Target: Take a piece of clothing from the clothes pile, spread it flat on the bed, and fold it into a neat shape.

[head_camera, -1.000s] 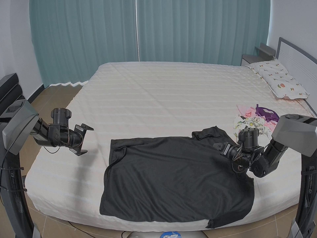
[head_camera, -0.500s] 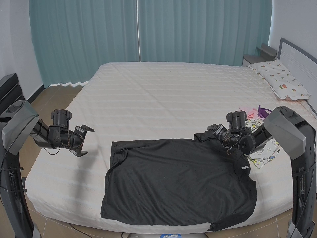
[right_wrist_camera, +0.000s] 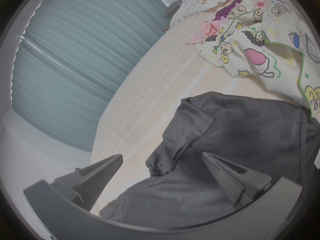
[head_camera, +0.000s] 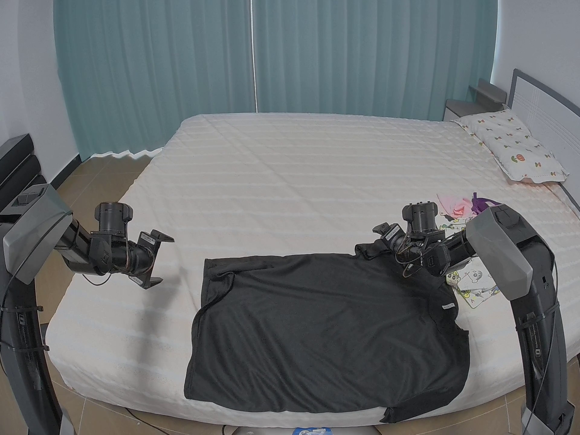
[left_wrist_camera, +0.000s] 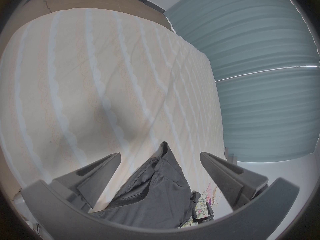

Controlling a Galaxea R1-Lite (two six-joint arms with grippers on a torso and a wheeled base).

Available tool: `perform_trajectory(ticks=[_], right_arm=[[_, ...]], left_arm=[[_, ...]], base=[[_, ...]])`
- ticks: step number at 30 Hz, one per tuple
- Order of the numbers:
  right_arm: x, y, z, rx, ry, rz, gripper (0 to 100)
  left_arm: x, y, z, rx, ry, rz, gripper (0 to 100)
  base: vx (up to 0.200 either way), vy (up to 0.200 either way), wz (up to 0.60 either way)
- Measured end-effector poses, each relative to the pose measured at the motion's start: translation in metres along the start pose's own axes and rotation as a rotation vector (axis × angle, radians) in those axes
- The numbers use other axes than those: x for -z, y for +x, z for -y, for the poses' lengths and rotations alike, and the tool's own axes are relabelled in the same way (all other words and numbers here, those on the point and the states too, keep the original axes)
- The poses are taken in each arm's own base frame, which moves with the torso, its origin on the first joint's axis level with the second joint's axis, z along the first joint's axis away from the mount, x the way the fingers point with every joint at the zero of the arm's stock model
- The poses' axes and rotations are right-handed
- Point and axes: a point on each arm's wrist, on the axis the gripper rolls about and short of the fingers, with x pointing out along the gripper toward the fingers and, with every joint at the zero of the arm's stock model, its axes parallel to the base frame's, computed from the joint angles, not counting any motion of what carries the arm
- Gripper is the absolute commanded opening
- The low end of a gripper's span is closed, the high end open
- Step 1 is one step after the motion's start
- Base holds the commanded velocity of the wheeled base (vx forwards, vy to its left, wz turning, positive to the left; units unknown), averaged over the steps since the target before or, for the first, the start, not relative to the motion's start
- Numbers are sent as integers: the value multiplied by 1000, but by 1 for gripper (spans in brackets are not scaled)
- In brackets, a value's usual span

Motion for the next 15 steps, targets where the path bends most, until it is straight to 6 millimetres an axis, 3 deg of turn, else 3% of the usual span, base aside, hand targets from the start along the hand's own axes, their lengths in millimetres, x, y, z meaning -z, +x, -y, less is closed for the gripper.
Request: perform_trajectory(ticks=[15], right_arm=[[-2, 24, 2, -42, 18, 35, 100]], left_arm=[[0, 0, 0, -1, 1, 0, 100]], base=[[0, 0, 0]])
